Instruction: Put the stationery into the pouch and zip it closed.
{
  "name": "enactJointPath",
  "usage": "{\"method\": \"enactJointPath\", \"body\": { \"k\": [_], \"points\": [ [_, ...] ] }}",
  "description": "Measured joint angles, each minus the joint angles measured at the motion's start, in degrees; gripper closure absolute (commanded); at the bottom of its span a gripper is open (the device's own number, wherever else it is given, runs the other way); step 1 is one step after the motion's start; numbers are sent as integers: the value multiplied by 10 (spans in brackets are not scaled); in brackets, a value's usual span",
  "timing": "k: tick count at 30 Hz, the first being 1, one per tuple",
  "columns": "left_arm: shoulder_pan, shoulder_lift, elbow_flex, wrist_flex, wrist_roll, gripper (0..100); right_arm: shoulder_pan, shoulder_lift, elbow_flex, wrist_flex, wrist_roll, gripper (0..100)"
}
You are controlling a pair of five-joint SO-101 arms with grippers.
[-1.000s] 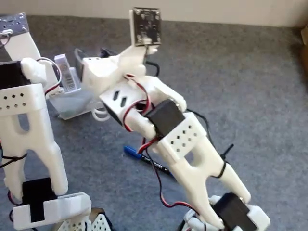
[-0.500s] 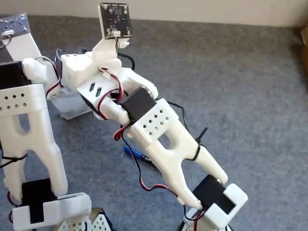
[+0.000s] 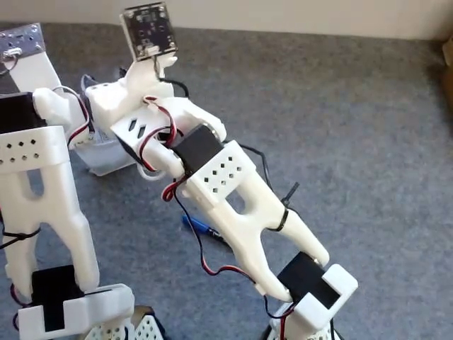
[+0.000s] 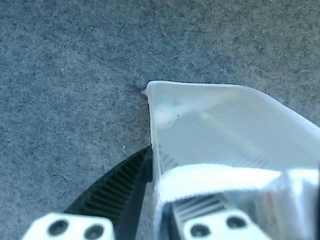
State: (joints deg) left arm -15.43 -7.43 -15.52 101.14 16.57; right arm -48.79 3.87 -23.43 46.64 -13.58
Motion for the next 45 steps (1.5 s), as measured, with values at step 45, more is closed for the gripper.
{"method": "enactJointPath", "body": {
  "k": [45],
  "points": [
    [-78,-1,-2,-25,22,993,-12,-77,-208,522,193,793]
  ]
}}
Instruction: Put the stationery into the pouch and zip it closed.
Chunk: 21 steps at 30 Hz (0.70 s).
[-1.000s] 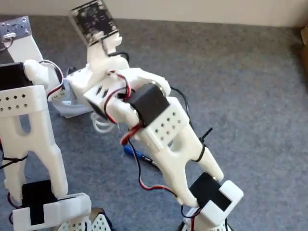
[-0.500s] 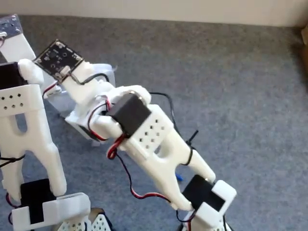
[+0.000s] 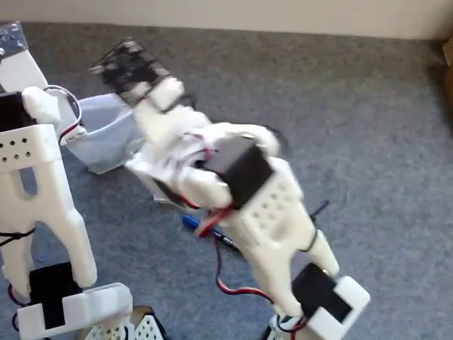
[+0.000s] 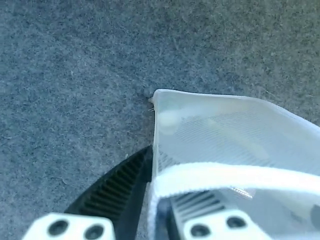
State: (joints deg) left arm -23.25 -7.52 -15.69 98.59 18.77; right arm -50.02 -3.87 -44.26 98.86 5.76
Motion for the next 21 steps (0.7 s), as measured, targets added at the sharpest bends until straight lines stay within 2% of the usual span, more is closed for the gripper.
{"method": "enactJointPath", "body": {
  "k": [4,13,17,21],
  "points": [
    [-21,0,1,0,0,993,15,-19,20,10,-17,793],
    [-78,0,2,0,3,993,55,-18,176,11,-31,793],
    [-114,0,2,0,4,993,57,-19,274,-33,56,793],
    [-147,0,2,0,4,993,57,-18,406,-156,114,793]
  ]
}}
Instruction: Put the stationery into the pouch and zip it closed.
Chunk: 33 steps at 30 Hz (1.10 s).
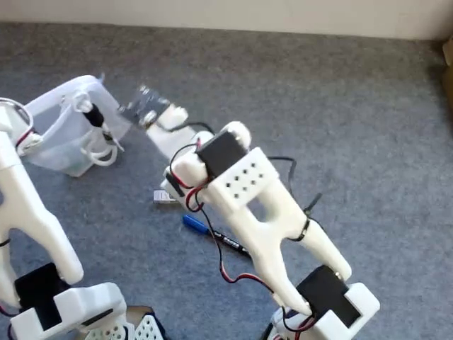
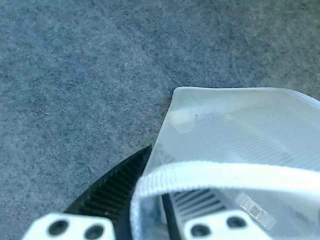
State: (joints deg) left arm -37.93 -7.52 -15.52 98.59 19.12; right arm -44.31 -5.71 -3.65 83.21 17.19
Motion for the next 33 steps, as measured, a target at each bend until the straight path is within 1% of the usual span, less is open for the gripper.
{"method": "enactJointPath", "body": {
  "k": [3,6,8,12,15,19,21,23,28,33],
  "points": [
    [-16,0,0,0,0,993,-1,0,98,-108,6,790],
    [-20,0,0,0,0,993,-5,0,175,-182,40,789],
    [-20,0,0,0,0,993,-19,0,206,-197,67,789],
    [-20,0,0,0,-1,993,-44,11,208,-203,87,789],
    [-20,0,1,0,-1,993,-58,72,175,-204,89,789],
    [-20,0,4,0,-1,993,-65,182,76,-205,90,789],
    [-20,0,5,0,-1,993,-65,227,27,-200,101,789],
    [-20,0,5,0,-1,993,-65,266,-17,-173,120,789],
    [-20,0,5,0,-2,993,-65,339,-113,-133,131,789],
    [-20,0,5,0,-2,993,-65,403,-153,-126,135,792]
  ]
}}
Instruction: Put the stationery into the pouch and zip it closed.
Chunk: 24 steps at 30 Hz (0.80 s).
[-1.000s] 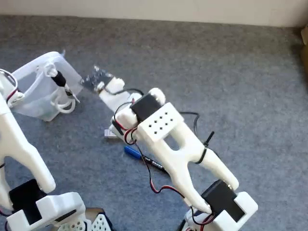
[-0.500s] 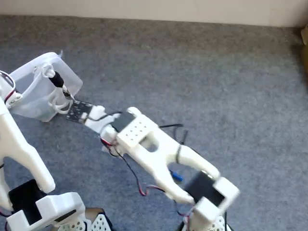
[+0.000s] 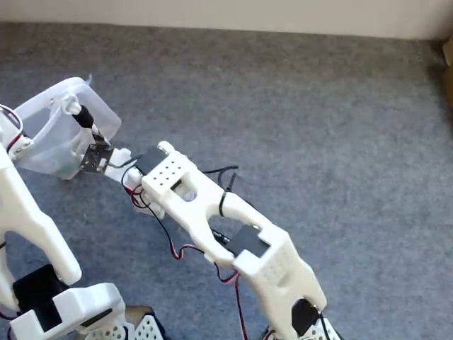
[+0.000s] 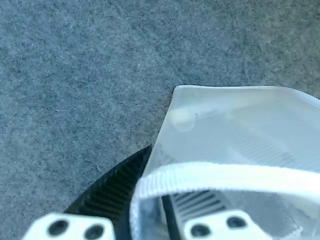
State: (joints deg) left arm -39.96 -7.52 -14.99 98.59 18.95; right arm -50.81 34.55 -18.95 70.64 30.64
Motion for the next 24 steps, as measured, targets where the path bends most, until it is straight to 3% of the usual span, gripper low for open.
{"method": "enactJointPath", "body": {
  "k": [6,12,24],
  "points": [
    [0,0,0,0,0,993,3,26,-9,0,2,804],
    [0,0,0,0,0,993,18,27,-11,-3,3,998],
    [16,0,0,0,-1,993,25,24,-17,74,-22,994]
  ]
}}
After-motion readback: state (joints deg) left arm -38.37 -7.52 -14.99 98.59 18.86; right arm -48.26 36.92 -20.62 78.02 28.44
